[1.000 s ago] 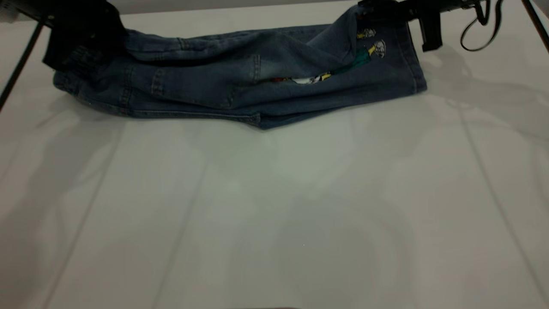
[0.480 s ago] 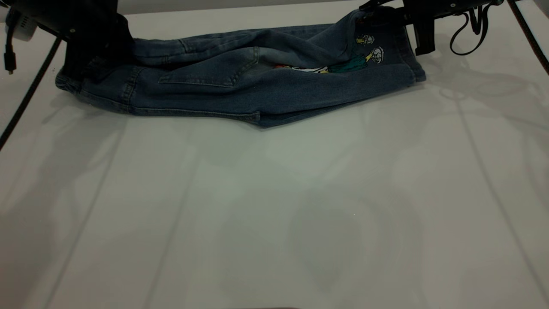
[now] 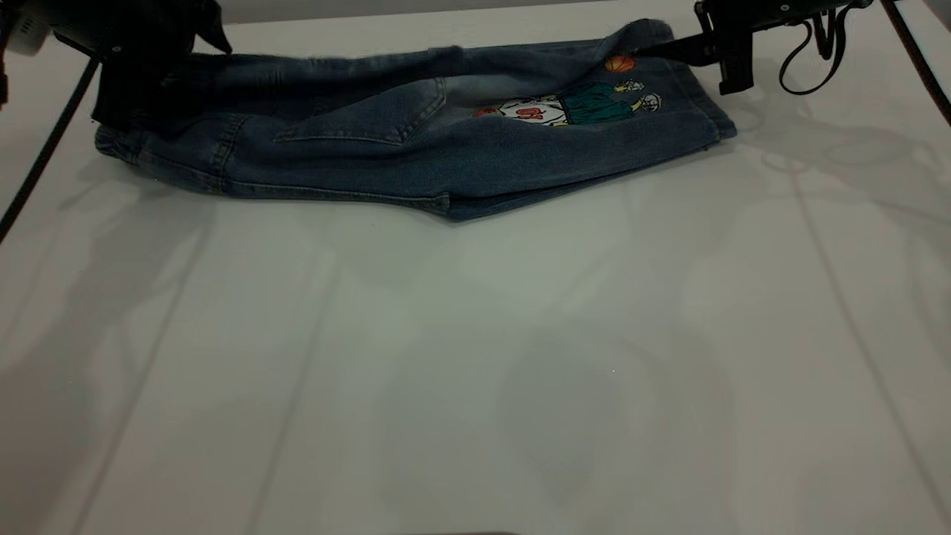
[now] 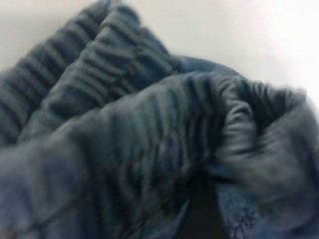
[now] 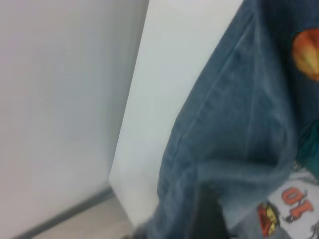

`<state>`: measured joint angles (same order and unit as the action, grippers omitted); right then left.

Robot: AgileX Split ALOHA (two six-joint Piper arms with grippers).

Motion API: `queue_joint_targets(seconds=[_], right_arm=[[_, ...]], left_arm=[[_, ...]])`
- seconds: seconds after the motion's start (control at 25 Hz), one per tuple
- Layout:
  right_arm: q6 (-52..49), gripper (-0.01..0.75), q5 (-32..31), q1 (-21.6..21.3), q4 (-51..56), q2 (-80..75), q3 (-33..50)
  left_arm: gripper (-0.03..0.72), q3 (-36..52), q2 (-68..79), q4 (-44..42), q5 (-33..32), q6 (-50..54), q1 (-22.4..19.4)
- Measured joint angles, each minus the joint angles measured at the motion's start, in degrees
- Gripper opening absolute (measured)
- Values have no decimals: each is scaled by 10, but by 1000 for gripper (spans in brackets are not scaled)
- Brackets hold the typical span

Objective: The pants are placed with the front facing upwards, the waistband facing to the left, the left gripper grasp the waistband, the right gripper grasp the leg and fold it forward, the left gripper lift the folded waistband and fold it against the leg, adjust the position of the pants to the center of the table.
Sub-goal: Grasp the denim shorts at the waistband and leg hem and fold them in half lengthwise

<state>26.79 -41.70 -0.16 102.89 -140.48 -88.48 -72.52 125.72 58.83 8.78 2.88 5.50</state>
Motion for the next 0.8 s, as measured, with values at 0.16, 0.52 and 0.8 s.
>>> queue_joint_targets(seconds=[0.16, 0.52, 0.8], right_arm=[[42, 500, -33, 0, 0, 0, 0], [142, 509, -159, 0, -7, 0, -1], [148, 510, -178, 16, -53, 0, 0]], left_arm=[[543, -1, -13, -42, -30, -94, 0], [547, -1, -92, -65, -253, -284, -47], [549, -1, -101, -98, -367, -269, -147]])
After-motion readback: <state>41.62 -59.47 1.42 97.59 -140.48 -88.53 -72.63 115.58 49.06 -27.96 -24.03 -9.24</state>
